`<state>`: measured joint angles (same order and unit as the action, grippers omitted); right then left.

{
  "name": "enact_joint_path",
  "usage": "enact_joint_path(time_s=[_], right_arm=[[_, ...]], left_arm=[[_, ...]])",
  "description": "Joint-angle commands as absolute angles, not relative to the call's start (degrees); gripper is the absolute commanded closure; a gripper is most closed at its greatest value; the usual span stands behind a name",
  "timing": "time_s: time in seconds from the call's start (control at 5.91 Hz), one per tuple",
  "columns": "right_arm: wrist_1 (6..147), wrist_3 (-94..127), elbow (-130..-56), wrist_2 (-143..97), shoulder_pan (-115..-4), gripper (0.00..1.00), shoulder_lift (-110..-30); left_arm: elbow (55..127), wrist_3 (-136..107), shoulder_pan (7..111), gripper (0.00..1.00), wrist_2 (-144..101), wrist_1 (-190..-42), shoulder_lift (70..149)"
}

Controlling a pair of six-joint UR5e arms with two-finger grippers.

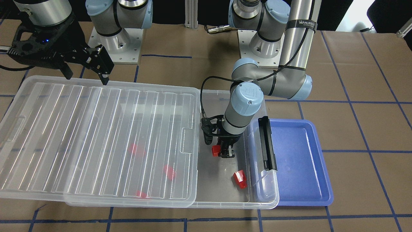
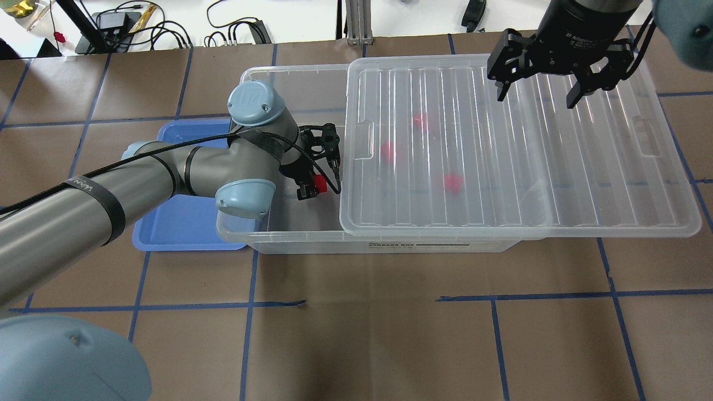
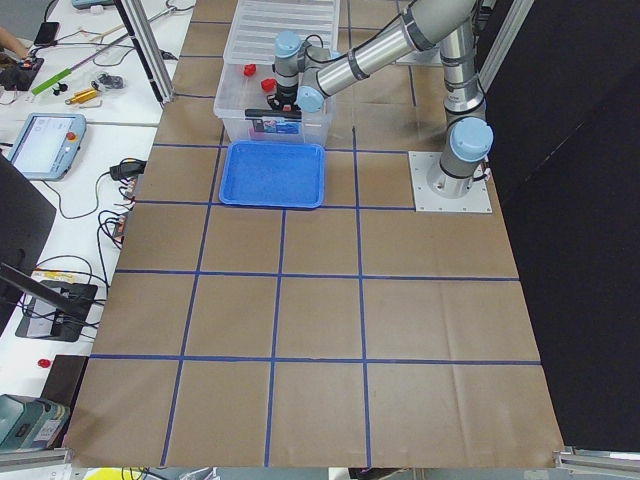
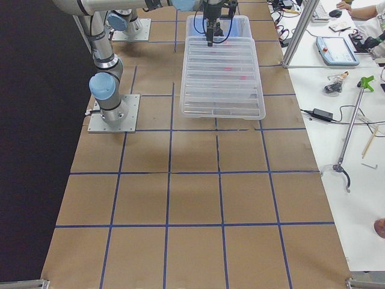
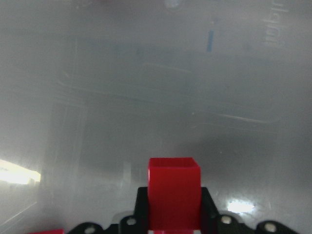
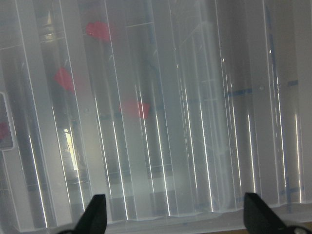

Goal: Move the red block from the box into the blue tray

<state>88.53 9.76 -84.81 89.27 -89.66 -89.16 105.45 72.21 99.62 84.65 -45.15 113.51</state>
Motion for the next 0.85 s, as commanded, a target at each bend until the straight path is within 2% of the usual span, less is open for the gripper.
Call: enact_joint_path(time_s=[0.0,0.17,0.51,0.68], right_arm=[[88.68,9.76,-84.90,89.30,-89.65,0.00,-89.12],[88.86,9.58,-84.99,89.82,-89.39,0.00,-89.12],[89.12,0.79,-85.08,90.52,-85.90,0.00,-89.03],[88.51,-6.00,-85.17,92.88,-77.86,0.00,-89.03]], left_arm=[[99.97,72.33,99.32,0.95,87.87,-56.26,107.44],[95.58,72.68,99.06,0.95,90.76,-61.99,104.36],[94.83,77.65,90.15,0.96,93.43,-67.32,99.68],[94.92,85.35,84.78,0.96,93.34,-67.15,100.10]])
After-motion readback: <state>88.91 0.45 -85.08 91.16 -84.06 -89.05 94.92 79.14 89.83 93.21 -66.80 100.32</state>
